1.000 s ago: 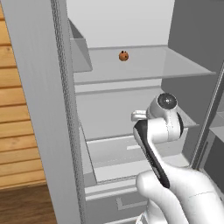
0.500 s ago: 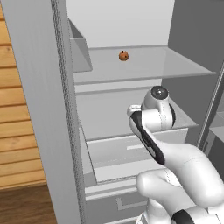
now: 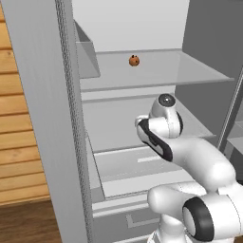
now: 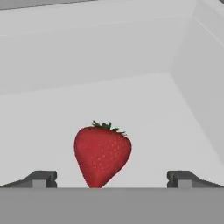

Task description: Take the strawberry from the fridge and place it on top of the pancake, located on the dining counter.

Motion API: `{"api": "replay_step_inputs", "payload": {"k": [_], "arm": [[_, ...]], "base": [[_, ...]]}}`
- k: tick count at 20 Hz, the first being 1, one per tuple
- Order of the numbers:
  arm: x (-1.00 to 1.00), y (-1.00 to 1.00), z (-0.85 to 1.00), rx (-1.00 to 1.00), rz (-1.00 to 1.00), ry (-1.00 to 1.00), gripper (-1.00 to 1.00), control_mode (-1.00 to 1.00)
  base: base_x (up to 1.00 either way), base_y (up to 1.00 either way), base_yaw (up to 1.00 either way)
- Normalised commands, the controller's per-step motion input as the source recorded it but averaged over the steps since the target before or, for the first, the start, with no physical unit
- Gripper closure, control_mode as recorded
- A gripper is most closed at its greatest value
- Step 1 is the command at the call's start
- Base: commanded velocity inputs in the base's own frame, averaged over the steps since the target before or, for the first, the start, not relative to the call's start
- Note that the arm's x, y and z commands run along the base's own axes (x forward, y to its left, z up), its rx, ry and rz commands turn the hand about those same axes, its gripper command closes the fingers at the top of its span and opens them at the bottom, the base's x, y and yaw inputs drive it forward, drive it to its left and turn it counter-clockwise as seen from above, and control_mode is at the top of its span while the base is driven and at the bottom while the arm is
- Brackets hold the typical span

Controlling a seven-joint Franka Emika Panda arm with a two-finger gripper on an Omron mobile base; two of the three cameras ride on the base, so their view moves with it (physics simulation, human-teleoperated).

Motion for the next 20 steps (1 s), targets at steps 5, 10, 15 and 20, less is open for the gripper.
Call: {"api": "replay_step_inputs", "payload": {"k": [5,10,15,20], "arm": [[0.43,0.0,-0.03,0.0,0.0,0.0,-1.0,-1.0],[0.33,0.0,-0.22,0.0,0.0,0.0,-1.0,-1.0],[0.23,0.0,-0.31,0.0,0.0,0.0,-1.0,-1.0],[0.1,0.01,-0.31,0.0,0.0,0.01,-1.0,-1.0]], "base": [[0.0,0.0,0.0],[0.0,0.0,0.0],[0.0,0.0,0.0],[0.0,0.0,0.0]]}}
